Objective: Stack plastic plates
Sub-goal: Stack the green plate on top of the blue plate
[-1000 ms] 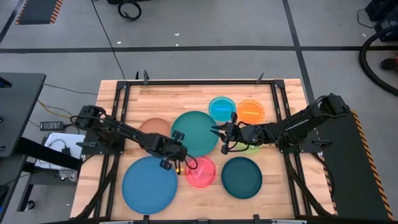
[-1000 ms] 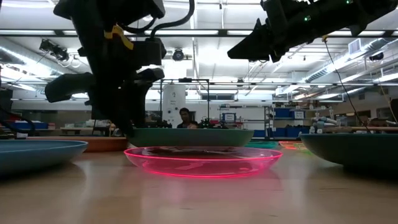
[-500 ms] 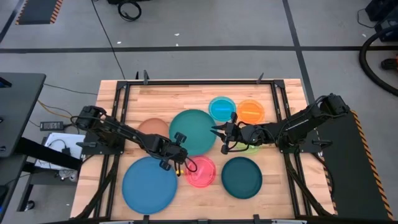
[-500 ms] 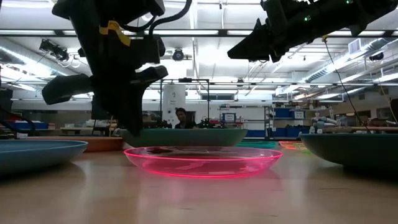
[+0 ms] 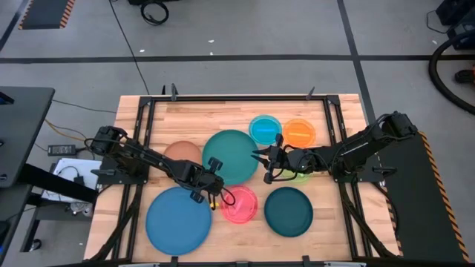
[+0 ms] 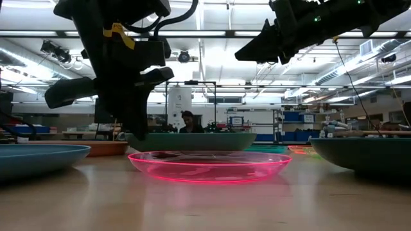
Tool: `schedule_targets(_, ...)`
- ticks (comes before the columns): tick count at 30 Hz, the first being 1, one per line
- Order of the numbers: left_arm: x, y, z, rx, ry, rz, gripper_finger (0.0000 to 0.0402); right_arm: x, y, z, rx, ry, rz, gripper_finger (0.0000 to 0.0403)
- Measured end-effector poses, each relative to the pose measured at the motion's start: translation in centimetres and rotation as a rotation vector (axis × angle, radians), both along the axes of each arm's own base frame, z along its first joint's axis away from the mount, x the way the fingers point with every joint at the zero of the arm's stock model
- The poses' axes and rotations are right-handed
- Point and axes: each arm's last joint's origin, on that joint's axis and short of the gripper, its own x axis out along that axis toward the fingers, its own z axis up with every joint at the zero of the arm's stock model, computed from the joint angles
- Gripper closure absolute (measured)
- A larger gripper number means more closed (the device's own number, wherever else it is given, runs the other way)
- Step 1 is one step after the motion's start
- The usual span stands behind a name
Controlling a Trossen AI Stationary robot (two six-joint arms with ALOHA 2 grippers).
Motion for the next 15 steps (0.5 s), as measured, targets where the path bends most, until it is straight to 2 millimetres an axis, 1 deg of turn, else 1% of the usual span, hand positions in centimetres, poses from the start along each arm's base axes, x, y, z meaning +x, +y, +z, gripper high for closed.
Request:
schedule_targets(5,0.4,-0.6,1.0,0.012,-0.014,-0.01,0.0395,0.0,0.0,-0.1,-0.001,0.006,0.001,0.0326)
schedule_targets(8,0.5,-1.1,1.8,0.062,-0.022,-0.008,0.0396,0.0,0.0,-0.1,-0.001,0.009,0.001,0.0326)
schedule_targets(11,0.5,-1.8,2.9,0.127,-0.025,0.003,0.0396,0.0,0.1,-0.1,-0.001,0.009,0.002,0.0326)
schedule_targets(15,0.6,-2.6,4.4,0.137,-0.028,0.041,0.0396,0.0,0.1,-0.1,-0.002,0.009,0.001,0.0326)
